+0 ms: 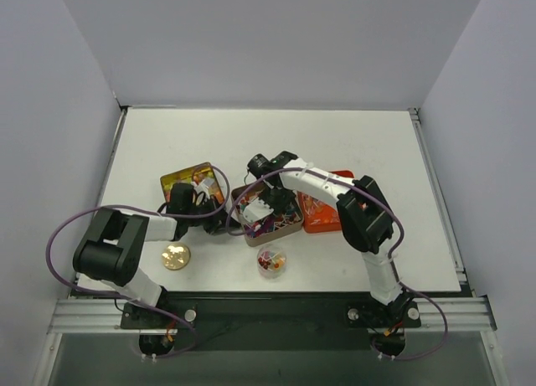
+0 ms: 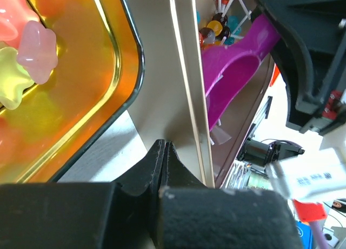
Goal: Pack the candies
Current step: Scoop the fake candies from the storage box.
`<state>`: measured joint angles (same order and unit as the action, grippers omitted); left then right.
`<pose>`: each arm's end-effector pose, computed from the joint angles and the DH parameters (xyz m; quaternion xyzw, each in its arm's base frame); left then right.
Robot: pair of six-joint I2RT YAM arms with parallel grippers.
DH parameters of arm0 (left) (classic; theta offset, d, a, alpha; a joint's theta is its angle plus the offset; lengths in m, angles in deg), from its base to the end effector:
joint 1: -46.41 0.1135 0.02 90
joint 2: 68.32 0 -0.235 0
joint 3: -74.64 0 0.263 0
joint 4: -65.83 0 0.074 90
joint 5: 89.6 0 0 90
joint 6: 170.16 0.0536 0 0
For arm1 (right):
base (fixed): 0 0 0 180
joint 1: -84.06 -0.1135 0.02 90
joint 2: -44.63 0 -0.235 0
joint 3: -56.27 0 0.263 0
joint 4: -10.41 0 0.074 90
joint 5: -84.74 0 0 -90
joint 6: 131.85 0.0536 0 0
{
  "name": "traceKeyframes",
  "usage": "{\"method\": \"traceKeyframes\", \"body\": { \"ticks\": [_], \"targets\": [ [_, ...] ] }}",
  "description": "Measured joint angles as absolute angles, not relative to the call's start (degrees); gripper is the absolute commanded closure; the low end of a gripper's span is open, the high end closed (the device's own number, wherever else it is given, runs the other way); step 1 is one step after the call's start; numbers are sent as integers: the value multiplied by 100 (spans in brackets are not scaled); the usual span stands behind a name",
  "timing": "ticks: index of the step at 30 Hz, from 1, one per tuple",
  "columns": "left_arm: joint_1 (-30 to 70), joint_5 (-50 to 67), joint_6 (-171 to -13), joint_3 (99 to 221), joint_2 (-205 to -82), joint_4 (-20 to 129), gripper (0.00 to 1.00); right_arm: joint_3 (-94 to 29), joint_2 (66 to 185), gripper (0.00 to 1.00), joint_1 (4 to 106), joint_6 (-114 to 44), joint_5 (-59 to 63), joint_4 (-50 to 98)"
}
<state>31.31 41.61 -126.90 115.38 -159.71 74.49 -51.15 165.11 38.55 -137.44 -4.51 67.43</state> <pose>0.2587 -0.1064 0.0686 -0.0954 0.8617 -0.4715 0.1615 0.3071 0.3136 0.1366 -0.9291 0.3269 -0.0674 0.1594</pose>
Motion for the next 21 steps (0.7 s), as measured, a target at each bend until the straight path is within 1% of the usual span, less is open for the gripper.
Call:
{"method": "traceKeyframes", "body": {
  "ticks": [10, 21],
  "targets": [
    [3094, 4334, -12625, 11767, -15910, 7073, 100, -4971, 16207, 100, 3975, -13995, 815, 7222],
    [3079, 4478, -12542, 11942, -15665, 6924, 100, -5185, 16177, 100, 4241, -13539, 1549, 7576]
  ]
}}
